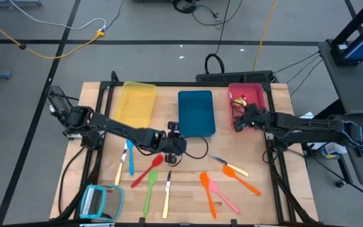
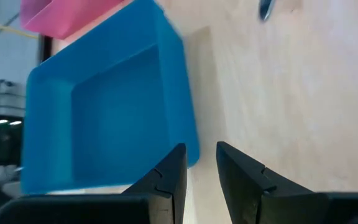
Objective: Pick & Place Kitchen Items
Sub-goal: Adjust the red bin, then put the top right yellow table knife into the blue bin, then put the bottom yellow table knife into the blue bin
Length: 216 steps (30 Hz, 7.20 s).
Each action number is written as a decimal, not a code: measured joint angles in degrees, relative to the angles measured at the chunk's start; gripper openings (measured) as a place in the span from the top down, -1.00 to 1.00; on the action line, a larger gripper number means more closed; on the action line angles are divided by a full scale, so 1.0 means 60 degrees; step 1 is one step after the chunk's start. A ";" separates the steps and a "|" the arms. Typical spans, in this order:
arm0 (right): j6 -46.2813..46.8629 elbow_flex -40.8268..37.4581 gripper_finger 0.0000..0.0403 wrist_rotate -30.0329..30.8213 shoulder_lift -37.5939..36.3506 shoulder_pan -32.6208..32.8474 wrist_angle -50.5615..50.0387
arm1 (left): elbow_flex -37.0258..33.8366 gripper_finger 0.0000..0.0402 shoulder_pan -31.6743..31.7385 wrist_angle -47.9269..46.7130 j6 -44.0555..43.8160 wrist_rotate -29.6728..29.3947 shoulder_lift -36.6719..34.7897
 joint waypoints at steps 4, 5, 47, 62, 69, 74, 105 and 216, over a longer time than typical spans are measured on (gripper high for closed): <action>0.0243 -0.0181 0.16 -0.0651 0.0327 -0.0221 -0.0618 | 0.0000 0.54 0.0185 0.0394 -0.0007 0.0916 0.0000; 0.0370 -0.0211 0.16 -0.0621 0.0404 -0.0296 -0.0890 | 0.0000 0.54 0.0213 0.0420 -0.0007 0.1119 0.0000; -0.2752 -0.0207 0.16 -0.1148 0.1923 0.5055 0.7865 | 0.0000 0.54 0.0289 0.0373 -0.0123 0.1493 0.0000; 0.2113 -0.0206 0.16 -0.1686 0.3349 0.7406 0.3693 | 0.0000 0.54 0.0288 0.0406 -0.0629 0.1494 0.0000; 0.4034 -0.0207 0.16 -0.3466 0.3411 0.8030 0.2270 | 0.0000 0.54 0.0289 0.0735 -0.0930 0.1510 0.0000; 0.4652 -0.0173 0.16 -0.3744 0.3820 0.8568 0.1530 | 0.0000 0.54 0.0286 0.0878 -0.0841 0.1592 0.0000; 0.4158 -0.0205 0.68 -0.0876 0.5506 0.8946 0.3531 | 0.0000 0.54 0.0284 0.0185 -0.1335 0.1568 0.0004; -0.7747 0.3889 0.15 -0.0191 0.8012 0.1673 0.9357 | 0.0000 0.54 -0.3295 -0.0658 -1.7341 0.3978 -0.0007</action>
